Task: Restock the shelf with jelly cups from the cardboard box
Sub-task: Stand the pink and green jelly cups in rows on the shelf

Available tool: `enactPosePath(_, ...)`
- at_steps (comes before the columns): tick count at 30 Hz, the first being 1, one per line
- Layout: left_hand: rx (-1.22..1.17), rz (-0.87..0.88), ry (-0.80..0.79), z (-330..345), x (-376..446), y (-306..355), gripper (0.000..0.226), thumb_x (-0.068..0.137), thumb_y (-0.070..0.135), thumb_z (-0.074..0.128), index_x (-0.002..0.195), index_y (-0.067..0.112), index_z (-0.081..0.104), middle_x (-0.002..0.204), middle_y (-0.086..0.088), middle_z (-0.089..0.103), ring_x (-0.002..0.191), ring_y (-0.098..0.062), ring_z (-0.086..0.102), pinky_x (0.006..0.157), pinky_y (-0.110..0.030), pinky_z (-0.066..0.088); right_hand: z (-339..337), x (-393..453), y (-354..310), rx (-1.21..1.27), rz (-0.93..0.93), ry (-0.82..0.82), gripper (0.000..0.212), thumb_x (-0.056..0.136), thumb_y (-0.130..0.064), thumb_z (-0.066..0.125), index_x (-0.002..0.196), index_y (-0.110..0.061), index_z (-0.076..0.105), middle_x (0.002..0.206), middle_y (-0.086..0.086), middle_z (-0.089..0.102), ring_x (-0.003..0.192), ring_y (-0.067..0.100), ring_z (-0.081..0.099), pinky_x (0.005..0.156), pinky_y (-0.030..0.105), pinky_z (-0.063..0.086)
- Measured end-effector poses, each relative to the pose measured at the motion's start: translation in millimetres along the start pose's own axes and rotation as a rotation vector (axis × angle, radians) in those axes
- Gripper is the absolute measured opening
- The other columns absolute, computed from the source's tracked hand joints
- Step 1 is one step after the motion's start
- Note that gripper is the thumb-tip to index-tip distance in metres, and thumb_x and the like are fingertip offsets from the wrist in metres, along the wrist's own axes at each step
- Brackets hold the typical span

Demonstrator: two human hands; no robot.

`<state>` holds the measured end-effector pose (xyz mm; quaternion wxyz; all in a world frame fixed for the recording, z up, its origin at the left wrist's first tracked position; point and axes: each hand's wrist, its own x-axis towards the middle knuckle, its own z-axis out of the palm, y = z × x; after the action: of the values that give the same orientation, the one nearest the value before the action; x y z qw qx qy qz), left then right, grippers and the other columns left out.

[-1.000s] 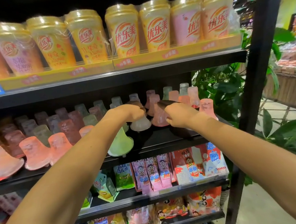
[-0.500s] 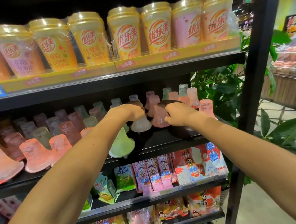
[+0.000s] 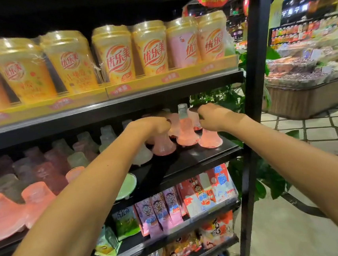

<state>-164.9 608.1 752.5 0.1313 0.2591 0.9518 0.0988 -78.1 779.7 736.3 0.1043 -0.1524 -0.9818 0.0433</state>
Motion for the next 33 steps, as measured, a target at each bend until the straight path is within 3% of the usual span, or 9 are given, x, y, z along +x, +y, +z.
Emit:
enactPosePath(3,0.020,0.155,0.033,8.7,9.5,17.9,0.026,0.102,0.024,0.036,0.123,0.017,0.049,0.116,-0.007,0.046,0.094,-0.022,0.048,0.082,-0.031,0.037,2.2,-6.5,22.6,0.030,0.045,-0.013,0.046,0.097,-0.014,0.049,0.142,-0.008,0.046,0.136,0.016,0.053,0.119,0.033,0.055,0.091,0.035,0.047)
enactPosePath(8,0.127,0.305,0.109,25.8,13.3,41.7,0.038,0.103,0.019,0.034,0.135,0.006,0.048,0.140,-0.013,0.049,0.106,-0.023,0.048,0.089,-0.028,0.034,24.6,-2.5,44.2,0.022,0.050,-0.081,0.042,0.093,-0.018,0.050,0.135,-0.010,0.052,0.131,0.013,0.057,0.116,0.032,0.057,0.097,0.042,0.050)
enactPosePath(12,0.114,0.331,0.132,35.0,23.6,51.2,0.044,0.102,0.018,0.036,0.144,0.008,0.041,0.150,-0.012,0.041,0.132,-0.028,0.042,0.105,-0.030,0.032,40.7,5.0,49.2,0.017,0.018,-0.107,0.049,0.092,-0.015,0.050,0.141,-0.011,0.046,0.140,0.009,0.052,0.125,0.030,0.054,0.104,0.040,0.046)
enactPosePath(20,0.135,0.220,0.119,49.7,38.8,61.6,0.045,0.105,0.023,0.033,0.147,0.009,0.036,0.156,-0.009,0.032,0.142,-0.025,0.032,0.112,-0.030,0.025,57.7,16.5,61.2,-0.002,-0.053,-0.077,0.054,0.091,-0.015,0.051,0.144,-0.011,0.045,0.143,0.008,0.050,0.127,0.030,0.052,0.104,0.040,0.046)
enactPosePath(25,0.143,0.206,0.129,53.1,39.5,66.9,0.041,0.105,0.024,0.033,0.141,0.009,0.043,0.147,-0.008,0.044,0.134,-0.023,0.041,0.108,-0.028,0.029,66.0,16.6,66.6,-0.070,-0.133,-0.031,0.056,0.095,-0.010,0.047,0.150,-0.010,0.036,0.154,0.007,0.038,0.138,0.026,0.043,0.112,0.037,0.040)
enactPosePath(27,0.157,0.201,0.106,52.0,40.3,66.8,0.027,0.105,0.023,0.032,0.118,0.018,0.055,0.118,-0.002,0.056,0.108,-0.015,0.053,0.091,-0.020,0.038,67.4,16.3,67.3,-0.094,-0.141,0.012,0.056,0.096,-0.009,0.050,0.150,-0.008,0.035,0.154,0.009,0.037,0.138,0.025,0.042,0.111,0.035,0.039)
enactPosePath(29,0.162,0.194,0.094,50.5,38.8,67.6,0.023,0.105,0.023,0.030,0.091,0.022,0.049,0.094,0.000,0.050,0.085,-0.008,0.048,0.077,-0.015,0.035,71.9,17.6,67.5,-0.142,-0.149,0.068,0.056,0.095,-0.009,0.056,0.147,-0.006,0.037,0.149,0.011,0.042,0.135,0.027,0.043,0.111,0.035,0.038)
enactPosePath(31,0.159,0.187,0.086,50.8,37.3,67.5,0.028,0.104,0.022,0.029,0.116,0.014,0.053,0.121,-0.010,0.054,0.112,-0.017,0.051,0.097,-0.025,0.034,81.5,20.7,66.6,-0.242,-0.169,0.109,0.059,0.093,-0.010,0.061,0.145,-0.004,0.036,0.145,0.012,0.044,0.135,0.028,0.042,0.114,0.036,0.034)
enactPosePath(33,0.201,0.185,0.093,50.3,36.3,68.6,0.039,0.103,0.022,0.030,0.136,0.007,0.046,0.141,-0.015,0.047,0.130,-0.025,0.044,0.106,-0.031,0.030,90.6,23.1,64.5,-0.273,-0.150,0.139,0.062,0.089,-0.009,0.067,0.143,-0.004,0.037,0.140,0.012,0.046,0.131,0.031,0.046,0.109,0.040,0.041)
